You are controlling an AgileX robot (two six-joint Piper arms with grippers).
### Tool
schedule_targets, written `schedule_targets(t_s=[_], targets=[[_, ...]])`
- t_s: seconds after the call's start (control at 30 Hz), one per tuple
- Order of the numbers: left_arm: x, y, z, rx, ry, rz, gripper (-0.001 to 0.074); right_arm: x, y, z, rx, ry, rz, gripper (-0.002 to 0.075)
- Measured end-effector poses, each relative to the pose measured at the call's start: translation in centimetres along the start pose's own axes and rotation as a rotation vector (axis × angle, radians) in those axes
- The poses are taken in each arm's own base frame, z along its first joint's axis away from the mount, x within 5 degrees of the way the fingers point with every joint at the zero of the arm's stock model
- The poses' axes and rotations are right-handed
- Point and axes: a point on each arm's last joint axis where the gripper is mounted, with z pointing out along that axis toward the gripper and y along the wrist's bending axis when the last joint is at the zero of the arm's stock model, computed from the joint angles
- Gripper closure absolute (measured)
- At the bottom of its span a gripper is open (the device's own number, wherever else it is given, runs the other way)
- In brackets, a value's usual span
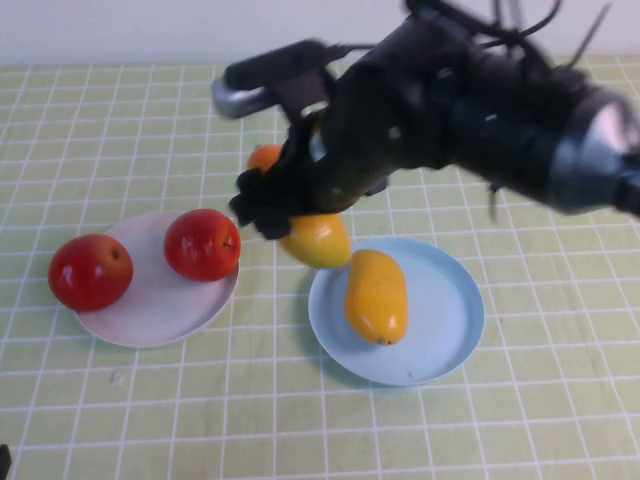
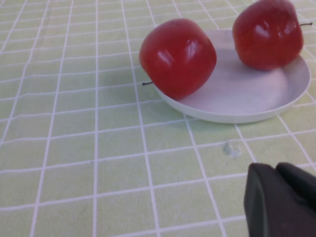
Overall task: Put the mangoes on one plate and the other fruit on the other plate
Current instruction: Put another type of fruit in the right plate
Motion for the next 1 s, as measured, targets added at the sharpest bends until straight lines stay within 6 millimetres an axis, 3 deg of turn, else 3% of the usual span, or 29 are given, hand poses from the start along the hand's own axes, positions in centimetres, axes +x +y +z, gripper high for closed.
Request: schedule_targets(t_s=[0.1,0.17,0.3,0.47,0.7,0.87,1.0], targets=[[0.0,0.0,0.0,0.0,0.0,0.0,0.0737,0.6,-4.0,-2.9,0.074,-0.015,0.138,0.0146],[0.0,0.0,0.0,0.0,0.0,0.0,0.0737,2.0,-6.8,-3.0,0.131,0.024,0.229,0.0146],[0.0,0.0,0.0,0.0,0.0,0.0,0.0737,5.6,-9.8,-0.8,0.195,0.157,0.322,0.0146],[0.0,0.0,0.0,0.0,0.0,0.0,0.0737,8.6,-10.4,2.4,0.163,0.189,0.377,0.0146],[0.0,0.0,0.0,0.0,0.0,0.0,0.0737,9.5,-10.7,5.4,0.154,0.19,0.383,0.0143],[0.0,0.0,0.0,0.0,0.0,0.0,0.0737,9.7,-10.8,5.9,0.155,0.201,0.386,0.0095],[0.0,0.0,0.0,0.0,0.0,0.0,0.0737,9.3,-10.7,5.2,0.151,0.18,0.386,0.0085]])
